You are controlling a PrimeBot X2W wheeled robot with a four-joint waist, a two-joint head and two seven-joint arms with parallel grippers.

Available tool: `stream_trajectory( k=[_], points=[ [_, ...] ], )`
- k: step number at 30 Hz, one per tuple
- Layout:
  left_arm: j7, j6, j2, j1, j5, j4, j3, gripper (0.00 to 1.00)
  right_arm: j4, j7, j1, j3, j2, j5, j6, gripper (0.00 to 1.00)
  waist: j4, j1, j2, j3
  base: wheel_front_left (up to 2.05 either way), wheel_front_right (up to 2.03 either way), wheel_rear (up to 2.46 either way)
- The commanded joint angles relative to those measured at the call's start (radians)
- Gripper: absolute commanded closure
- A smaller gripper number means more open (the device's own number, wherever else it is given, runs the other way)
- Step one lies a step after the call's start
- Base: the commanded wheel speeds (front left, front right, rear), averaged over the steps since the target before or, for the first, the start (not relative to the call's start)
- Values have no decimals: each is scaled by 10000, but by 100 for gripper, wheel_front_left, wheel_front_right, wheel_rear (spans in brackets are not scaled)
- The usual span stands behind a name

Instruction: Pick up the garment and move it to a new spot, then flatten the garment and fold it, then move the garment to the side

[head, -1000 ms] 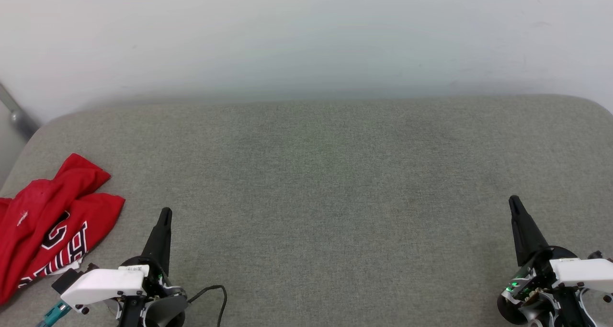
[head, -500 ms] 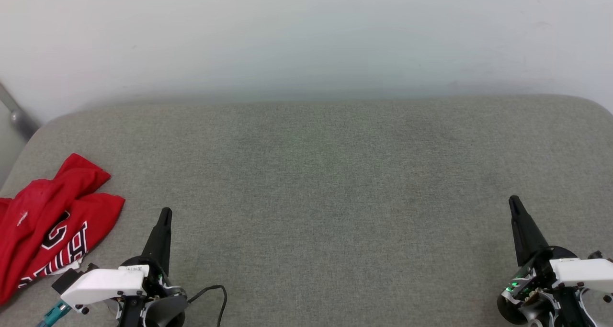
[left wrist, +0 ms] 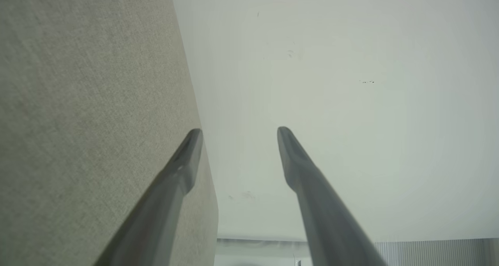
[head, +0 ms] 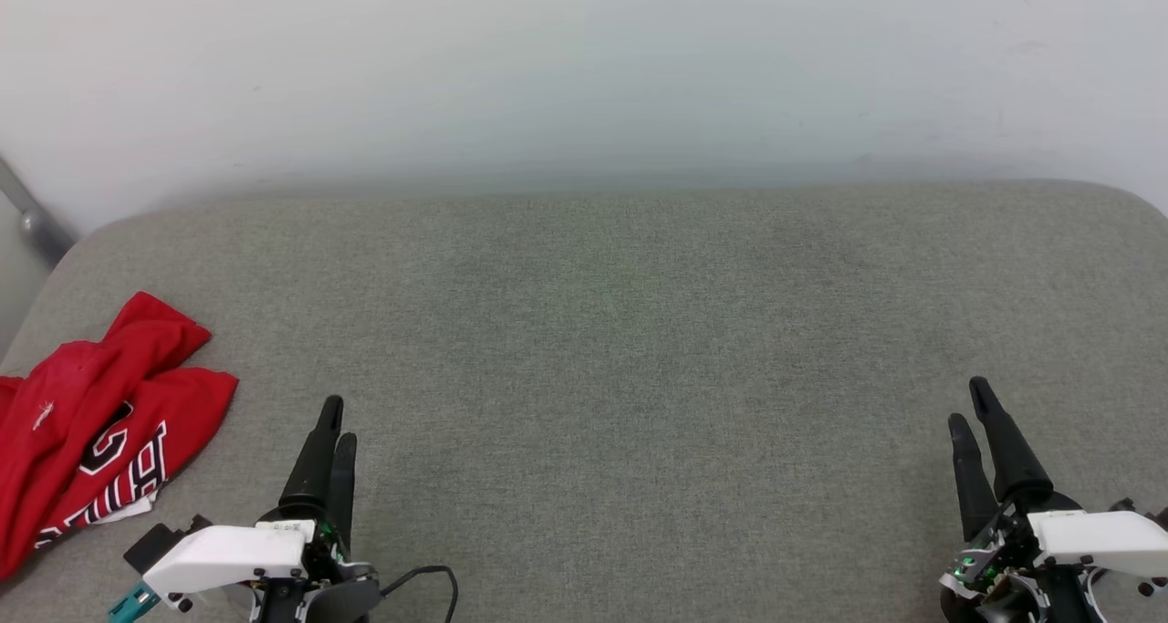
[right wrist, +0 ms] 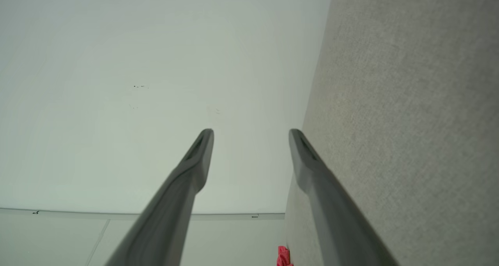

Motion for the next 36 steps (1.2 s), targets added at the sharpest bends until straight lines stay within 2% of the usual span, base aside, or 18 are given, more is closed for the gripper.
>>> stream_trajectory(
  k=[1, 7, 13, 22, 36],
  points=[
    [-115, -2, 28, -285, 164, -275, -127, 0, -268, -107, -197, 84, -13, -141, 2, 0, 4, 0, 0, -2, 0, 0, 0],
    [-394, -2, 25, -246, 903, -536, -192, 0, -446, -402, -217, 325, -97, -674, 2, 0, 16, 0, 0, -14, 0, 0, 0],
    [-651, -2, 25, -181, 2013, -788, -250, 0, -637, -663, -233, 502, -167, -1673, 2, 0, 40, 0, 0, -26, 0, 0, 0],
    [-1012, -2, 27, -161, 4167, -971, -452, 0, -756, -1019, -261, 688, -315, -4159, 2, 0, 72, 0, 0, -37, 0, 0, 0],
    [-1503, 100, 66, -224, 7659, -1000, -784, 0, -1130, -1149, -278, 598, -169, -7866, 2, 0, 74, 0, 0, -46, 0, 0, 0]
  ],
)
